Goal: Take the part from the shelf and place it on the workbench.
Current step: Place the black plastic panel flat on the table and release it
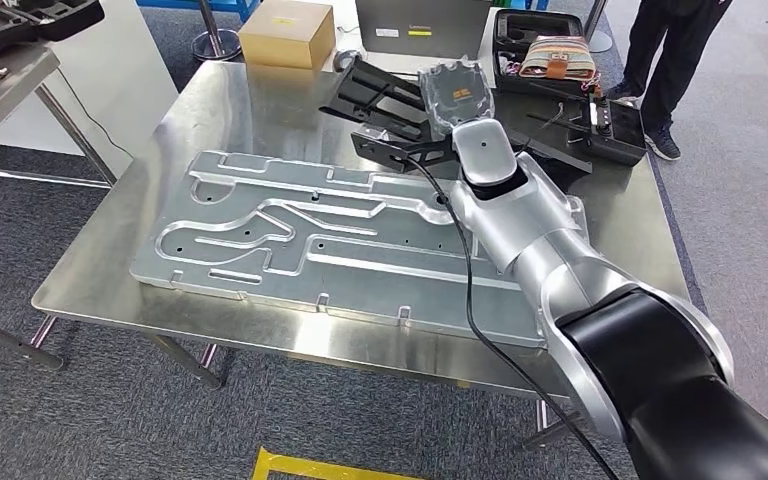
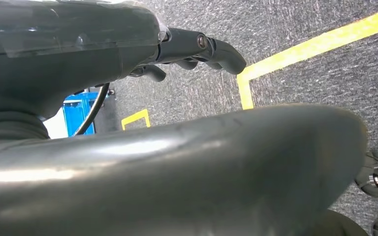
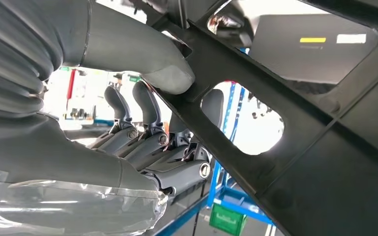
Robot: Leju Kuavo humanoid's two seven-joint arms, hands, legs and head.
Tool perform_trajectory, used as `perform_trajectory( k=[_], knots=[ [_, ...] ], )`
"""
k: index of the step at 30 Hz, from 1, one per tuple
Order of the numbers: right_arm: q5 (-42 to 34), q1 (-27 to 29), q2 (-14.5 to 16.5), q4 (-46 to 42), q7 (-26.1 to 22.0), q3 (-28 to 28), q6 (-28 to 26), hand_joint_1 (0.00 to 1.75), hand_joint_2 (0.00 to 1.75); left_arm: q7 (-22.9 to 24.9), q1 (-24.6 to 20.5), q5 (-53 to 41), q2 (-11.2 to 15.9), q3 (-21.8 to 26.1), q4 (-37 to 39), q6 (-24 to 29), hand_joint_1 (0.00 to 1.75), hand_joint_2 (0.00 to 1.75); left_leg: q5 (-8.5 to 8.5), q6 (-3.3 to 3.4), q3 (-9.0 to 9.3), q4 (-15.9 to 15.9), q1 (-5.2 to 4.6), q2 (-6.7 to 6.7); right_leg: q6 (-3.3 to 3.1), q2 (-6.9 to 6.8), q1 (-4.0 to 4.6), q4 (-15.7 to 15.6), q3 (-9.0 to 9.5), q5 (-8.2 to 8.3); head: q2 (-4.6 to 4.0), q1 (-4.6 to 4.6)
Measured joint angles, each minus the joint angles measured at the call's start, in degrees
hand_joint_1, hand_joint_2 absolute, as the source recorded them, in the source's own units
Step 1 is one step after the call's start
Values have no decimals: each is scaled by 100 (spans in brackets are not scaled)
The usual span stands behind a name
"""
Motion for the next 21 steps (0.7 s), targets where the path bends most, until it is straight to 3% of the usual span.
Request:
perform_trajectory(
  k=[14, 21],
  knots=[
    [-35, 287, 808, 30, -126, -65, -47, 175, 175, 88, -12, -53, -21, 0, -1, 84, 0, 0, 0, -2, 1, -2, 7, 18, -5, 17, 10, 4, -6, -3, 0, -1],
    [-316, 310, 974, -4, 19, -59, -98, 175, 175, 115, -31, -77, -46, -3, 0, 101, 0, 0, 1, -2, 1, -1, 7, 17, -5, 16, 8, 5, -4, -2, 1, -1]
  ],
)
